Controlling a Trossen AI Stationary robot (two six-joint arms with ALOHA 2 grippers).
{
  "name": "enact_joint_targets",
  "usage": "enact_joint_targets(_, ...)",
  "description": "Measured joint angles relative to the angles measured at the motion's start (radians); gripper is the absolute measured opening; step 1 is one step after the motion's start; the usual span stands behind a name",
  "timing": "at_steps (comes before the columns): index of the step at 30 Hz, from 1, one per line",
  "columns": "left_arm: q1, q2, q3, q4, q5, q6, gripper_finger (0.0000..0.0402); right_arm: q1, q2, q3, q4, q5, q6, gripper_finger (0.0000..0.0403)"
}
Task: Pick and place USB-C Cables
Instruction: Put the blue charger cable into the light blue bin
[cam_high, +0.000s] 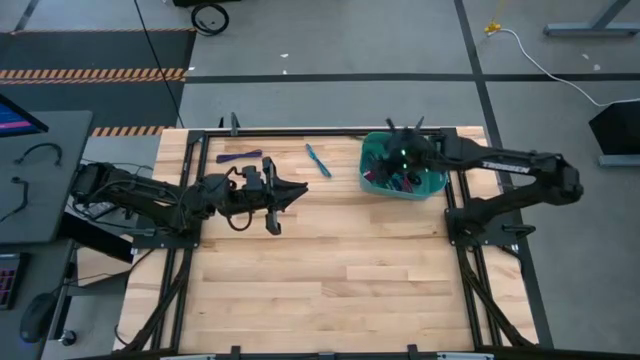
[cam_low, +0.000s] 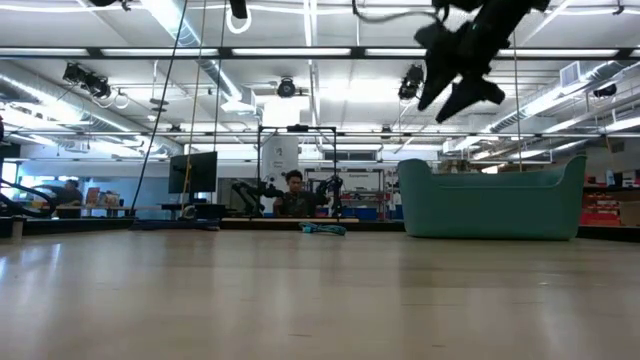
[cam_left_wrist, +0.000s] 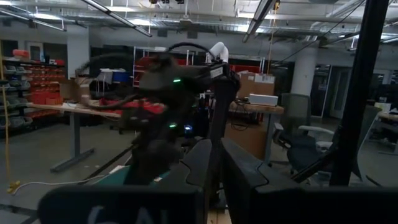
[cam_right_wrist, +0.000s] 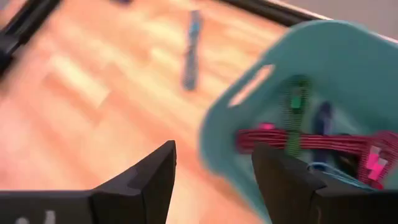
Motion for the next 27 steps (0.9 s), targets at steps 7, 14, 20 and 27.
enact_joint_targets(7,0.0,0.0,0.0,0.0,0.0,-0.001,0.0031,0.221,0.024,0.0,0.059,0.0,-0.156,0.0215)
enact_joint_targets(14,0.0,0.0,0.0,0.0,0.0,-0.001,0.0031,0.304,0.163,0.0,0.304,-0.029,-0.302,0.0215)
enact_joint_targets(20,0.0,0.0,0.0,0.012,0.0,-0.012,0.004,0.237,0.344,0.086,0.455,-0.093,-0.427,0.021)
enact_joint_targets(27,0.019,-0.001,0.0,0.042,-0.026,-0.277,0.0035,0.116,0.499,0.184,0.455,-0.094,-0.515,0.0208)
